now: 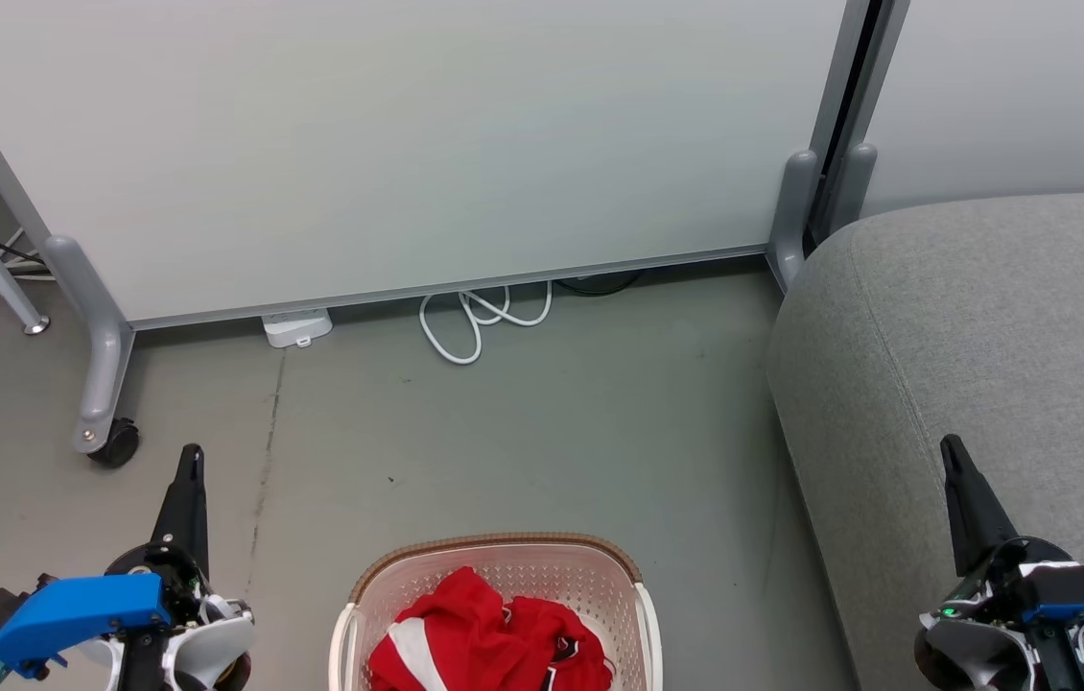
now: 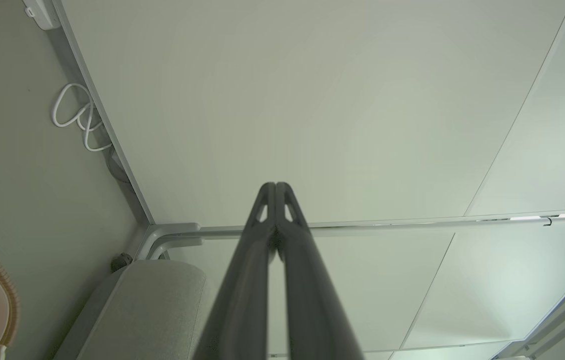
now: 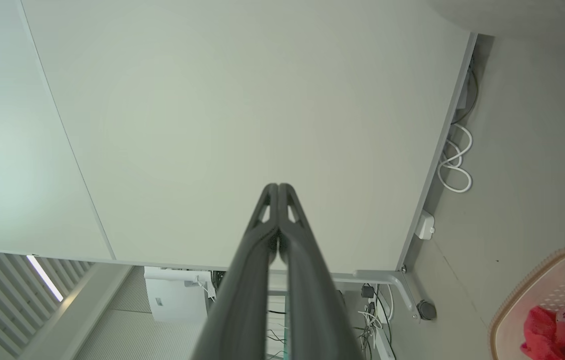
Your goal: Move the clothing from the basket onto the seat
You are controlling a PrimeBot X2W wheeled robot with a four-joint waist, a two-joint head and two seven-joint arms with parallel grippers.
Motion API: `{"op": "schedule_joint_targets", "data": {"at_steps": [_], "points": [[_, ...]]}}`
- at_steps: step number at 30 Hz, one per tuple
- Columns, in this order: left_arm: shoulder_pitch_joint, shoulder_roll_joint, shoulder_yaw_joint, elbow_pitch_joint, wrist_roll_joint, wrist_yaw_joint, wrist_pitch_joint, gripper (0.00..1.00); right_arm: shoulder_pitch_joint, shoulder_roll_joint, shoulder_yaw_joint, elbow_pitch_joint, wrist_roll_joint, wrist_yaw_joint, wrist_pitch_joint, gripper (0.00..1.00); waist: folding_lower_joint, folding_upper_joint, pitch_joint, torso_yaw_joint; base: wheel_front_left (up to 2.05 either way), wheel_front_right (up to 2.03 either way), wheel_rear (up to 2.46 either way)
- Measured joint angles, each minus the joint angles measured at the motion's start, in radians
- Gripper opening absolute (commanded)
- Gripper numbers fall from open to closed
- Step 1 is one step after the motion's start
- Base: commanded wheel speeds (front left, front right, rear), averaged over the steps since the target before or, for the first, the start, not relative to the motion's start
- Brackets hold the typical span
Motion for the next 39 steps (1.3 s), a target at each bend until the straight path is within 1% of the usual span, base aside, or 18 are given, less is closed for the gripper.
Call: {"op": "schedule_joint_targets", "data": {"at_steps": [1,6,11,20,27,33,39], "points": [[0.001,0.000,0.000,0.002,0.000,0.000,0.000,1.00,0.001,0.000,0.000,0.001,0.000,0.000,0.000,1.00,0.0000,0.0000,0.000,0.000,0.00,0.00,0.00],[0.049,-0.008,-0.002,0.043,0.000,0.001,-0.003,1.00,0.043,0.006,0.003,0.039,0.000,-0.002,-0.002,1.00,0.0001,0.0000,0.000,0.000,0.00,0.00,0.00],[0.058,-0.011,-0.021,0.040,0.003,0.001,-0.027,1.00,0.052,0.008,0.015,0.026,-0.004,-0.002,-0.026,1.00,0.0000,0.0000,0.000,0.000,0.00,0.00,0.00],[0.058,-0.011,-0.030,0.020,0.067,0.007,-0.070,1.00,0.068,0.008,0.020,-0.005,-0.115,-0.002,-0.070,1.00,0.0000,0.0000,0.002,0.000,0.00,0.00,0.00],[0.059,-0.010,-0.049,-0.012,0.192,0.035,-0.100,1.00,0.076,0.008,0.014,-0.027,-0.254,-0.002,-0.100,1.00,0.0000,0.0000,0.003,0.004,0.00,0.00,0.00],[0.061,-0.010,-0.083,-0.037,0.341,0.055,-0.124,1.00,0.082,0.008,0.008,-0.049,-0.361,-0.002,-0.124,1.00,0.0000,0.0000,0.004,0.008,0.00,0.00,0.00],[0.063,-0.009,-0.114,-0.052,0.474,0.067,-0.146,1.00,0.092,0.008,0.011,-0.071,-0.510,-0.002,-0.145,1.00,0.0000,0.0000,0.004,0.010,0.00,0.00,0.00]]}}
